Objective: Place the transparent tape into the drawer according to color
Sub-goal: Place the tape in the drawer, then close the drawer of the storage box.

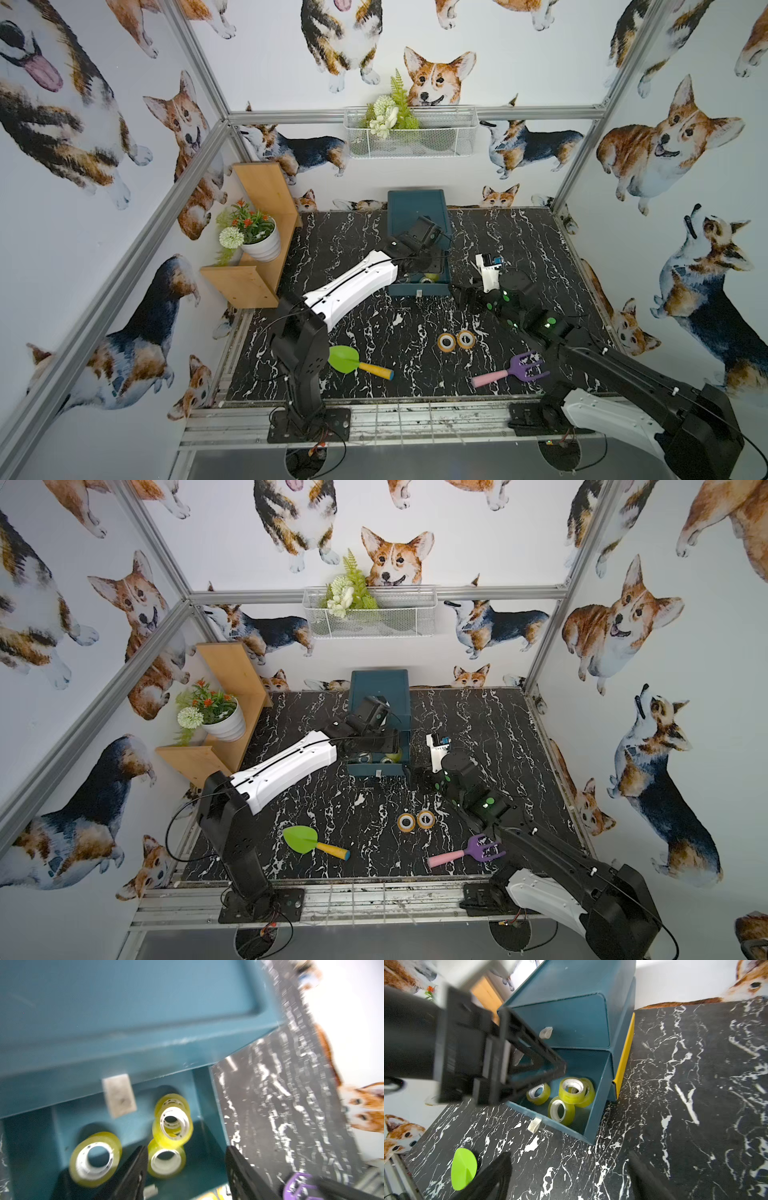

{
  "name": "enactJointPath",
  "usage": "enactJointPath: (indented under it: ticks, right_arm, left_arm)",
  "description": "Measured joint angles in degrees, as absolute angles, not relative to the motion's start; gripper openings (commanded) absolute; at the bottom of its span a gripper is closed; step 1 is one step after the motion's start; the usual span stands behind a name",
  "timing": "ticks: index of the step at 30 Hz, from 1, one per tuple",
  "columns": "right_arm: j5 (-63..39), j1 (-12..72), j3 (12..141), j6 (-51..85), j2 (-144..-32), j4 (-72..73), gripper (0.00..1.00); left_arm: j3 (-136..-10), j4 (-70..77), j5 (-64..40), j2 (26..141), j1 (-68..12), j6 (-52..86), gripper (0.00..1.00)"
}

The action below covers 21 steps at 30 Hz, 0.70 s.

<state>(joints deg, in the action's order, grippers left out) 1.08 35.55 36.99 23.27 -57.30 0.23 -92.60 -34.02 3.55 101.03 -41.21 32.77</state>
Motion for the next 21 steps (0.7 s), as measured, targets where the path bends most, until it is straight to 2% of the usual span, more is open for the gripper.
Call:
enactJointPath:
  ticks: [4, 11, 18, 21]
  right_arm:
    - [-1.5, 38.5, 36.2, 23.5, -58.4, 0.4, 0.83]
    - [-4.4, 46.5, 35.3, 27.0, -67.1, 5.8, 0.70]
    - [-4.2, 49.1, 38.8, 30.8, -78.1, 11.7, 0.54]
    - [-2.8, 49.1, 42.4, 31.1, -81.5, 13.8, 0.50]
  left_arm:
    - [-88.2, -32.9, 5.9, 92.6, -41.0, 32.7, 0.82]
    - [-74.8, -30.9, 11.2, 79.0, -36.9, 31.9, 0.86]
    - [-65.3, -30.2, 15.7, 71.6, -34.1, 31.7, 0.91]
    - [-62.8, -29.8, 16.5, 69.9, -32.9, 31.8, 0.92]
